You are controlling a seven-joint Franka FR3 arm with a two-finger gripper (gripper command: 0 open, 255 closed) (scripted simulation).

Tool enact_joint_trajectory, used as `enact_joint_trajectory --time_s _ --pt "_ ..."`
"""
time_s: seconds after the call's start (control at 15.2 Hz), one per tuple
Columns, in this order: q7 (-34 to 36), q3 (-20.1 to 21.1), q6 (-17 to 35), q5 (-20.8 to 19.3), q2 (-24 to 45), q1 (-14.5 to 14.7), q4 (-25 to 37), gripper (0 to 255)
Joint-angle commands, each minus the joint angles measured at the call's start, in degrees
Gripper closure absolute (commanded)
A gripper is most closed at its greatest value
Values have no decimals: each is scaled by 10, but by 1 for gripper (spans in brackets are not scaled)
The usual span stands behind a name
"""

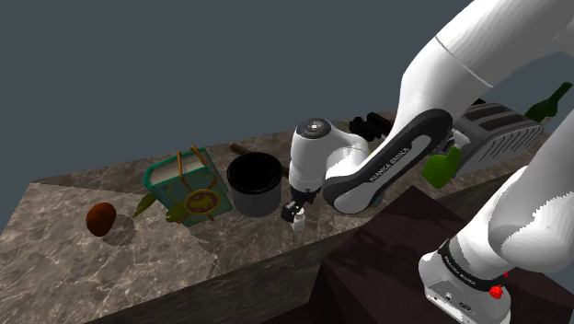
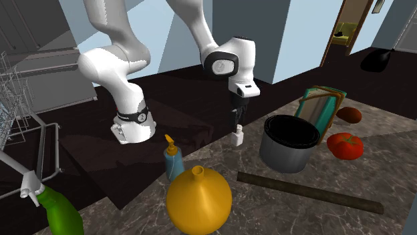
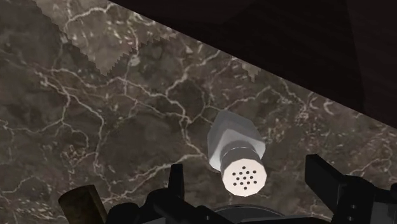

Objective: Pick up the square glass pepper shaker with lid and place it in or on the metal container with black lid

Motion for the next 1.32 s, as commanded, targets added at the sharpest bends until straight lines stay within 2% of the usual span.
enact_joint_trajectory --time_s 0.0,0.53,0.59,1.19,1.25 --pt "18 -7 14 -25 18 2 1 0" --pt "23 -10 18 -32 24 4 2 0" --pt "23 -10 18 -32 24 4 2 255" --pt "23 -10 18 -32 24 4 2 255" --pt "13 -6 11 -19 14 1 1 255"
